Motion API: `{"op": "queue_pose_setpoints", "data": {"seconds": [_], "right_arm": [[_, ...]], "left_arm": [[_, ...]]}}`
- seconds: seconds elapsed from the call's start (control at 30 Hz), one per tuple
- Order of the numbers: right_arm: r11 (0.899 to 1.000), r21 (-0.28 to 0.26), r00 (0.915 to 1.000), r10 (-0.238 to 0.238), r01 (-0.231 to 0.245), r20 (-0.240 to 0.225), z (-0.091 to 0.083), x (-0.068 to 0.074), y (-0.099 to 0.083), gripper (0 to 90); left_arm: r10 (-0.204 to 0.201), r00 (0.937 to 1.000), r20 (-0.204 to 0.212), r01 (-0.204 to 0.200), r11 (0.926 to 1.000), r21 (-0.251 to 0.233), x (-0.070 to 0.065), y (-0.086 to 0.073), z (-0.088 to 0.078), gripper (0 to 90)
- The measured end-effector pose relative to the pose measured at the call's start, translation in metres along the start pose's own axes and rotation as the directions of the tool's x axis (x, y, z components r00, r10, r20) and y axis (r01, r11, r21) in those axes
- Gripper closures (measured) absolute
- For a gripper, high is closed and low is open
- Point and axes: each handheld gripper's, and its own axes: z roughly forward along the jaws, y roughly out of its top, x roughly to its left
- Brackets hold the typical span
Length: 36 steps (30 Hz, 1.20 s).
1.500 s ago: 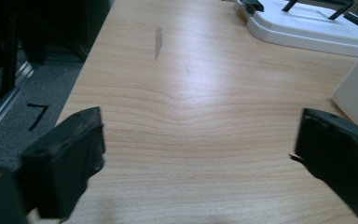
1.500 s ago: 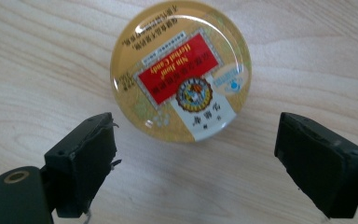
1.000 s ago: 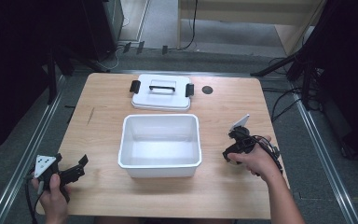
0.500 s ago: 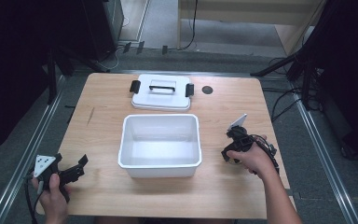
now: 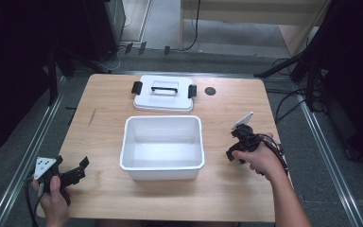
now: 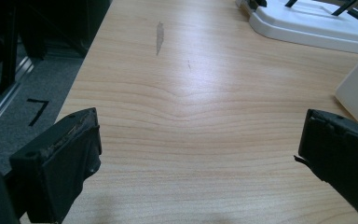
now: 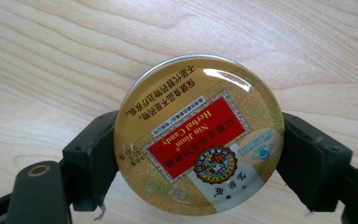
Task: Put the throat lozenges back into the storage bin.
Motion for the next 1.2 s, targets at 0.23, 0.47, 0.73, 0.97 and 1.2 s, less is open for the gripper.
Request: {"op": "queue_pose_setpoints", "data": {"seconds": [0.23, 0.47, 0.73, 0.97, 1.2], "right_arm": [[0.999, -0.008, 0.9995, -0.033, 0.033, 0.002, -0.013, 0.005, 0.002, 20.0], [0.998, -0.020, 0.9980, -0.063, 0.063, 0.004, -0.028, 0.013, 0.005, 20.0], [0.995, -0.021, 0.9948, -0.102, 0.102, 0.008, -0.043, 0.021, 0.008, 20.1], [0.991, -0.027, 0.9908, -0.134, 0.134, 0.021, -0.057, 0.029, 0.012, 20.1], [0.985, -0.029, 0.9851, -0.170, 0.170, 0.029, -0.071, 0.039, 0.016, 20.1]], "left_arm": [[-0.001, 1.0000, 0.003, 0.001, 1.0000, 0.001, 0.000, 0.000, 0.000, 0.0], [-0.001, 1.0000, 0.005, 0.001, 1.0000, 0.001, 0.000, 0.000, 0.000, 0.0], [-0.001, 1.0000, 0.006, 0.001, 1.0000, 0.001, 0.000, 0.000, 0.000, 0.0], [-0.001, 1.0000, 0.006, 0.001, 1.0000, -0.002, 0.000, 0.000, 0.001, 0.0], [0.000, 1.0000, 0.007, 0.000, 1.0000, -0.001, 0.000, 0.000, 0.001, 0.0]]}}
